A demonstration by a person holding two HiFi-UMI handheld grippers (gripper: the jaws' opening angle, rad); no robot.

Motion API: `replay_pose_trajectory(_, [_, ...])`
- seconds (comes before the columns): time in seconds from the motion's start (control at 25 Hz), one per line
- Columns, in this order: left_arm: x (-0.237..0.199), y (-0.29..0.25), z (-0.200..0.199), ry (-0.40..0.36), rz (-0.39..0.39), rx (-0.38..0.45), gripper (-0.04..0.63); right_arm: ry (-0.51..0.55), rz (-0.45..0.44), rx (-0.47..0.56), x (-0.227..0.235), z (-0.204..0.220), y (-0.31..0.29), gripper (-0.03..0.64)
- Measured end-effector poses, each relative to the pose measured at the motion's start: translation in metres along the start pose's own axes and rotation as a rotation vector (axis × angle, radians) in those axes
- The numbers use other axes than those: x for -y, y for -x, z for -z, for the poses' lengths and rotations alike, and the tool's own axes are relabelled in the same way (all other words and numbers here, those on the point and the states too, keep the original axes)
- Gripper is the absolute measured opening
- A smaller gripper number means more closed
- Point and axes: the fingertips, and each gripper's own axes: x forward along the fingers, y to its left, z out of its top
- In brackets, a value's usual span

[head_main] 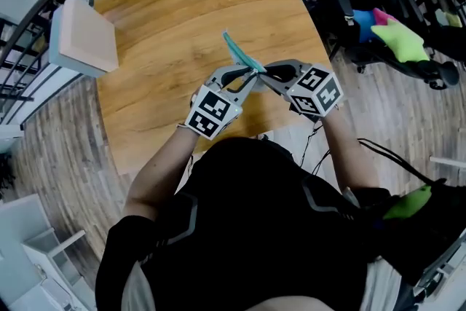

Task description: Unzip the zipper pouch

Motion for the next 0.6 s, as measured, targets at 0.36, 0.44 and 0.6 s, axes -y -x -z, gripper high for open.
replay_pose_trajectory(0.36, [-0.004,0.02,0.002,0.026,-0.021,0.015,0.035,0.055,-0.006,-0.033,-0.015,-0.007,-0.007,0.053])
replay_pose_trajectory(0.44, [-0.006,0.022,0.004,0.05,-0.029,0.014,0.034,0.066,-0.008,-0.04,-0.017,-0.009,-0.009,0.052])
replay_pose_trajectory(0.6, [-0.012,0.026,0.006,0.062,-0.046,0.016,0.032,0.134,0.007,-0.075,-0.021,-0.012,-0.014,0.052])
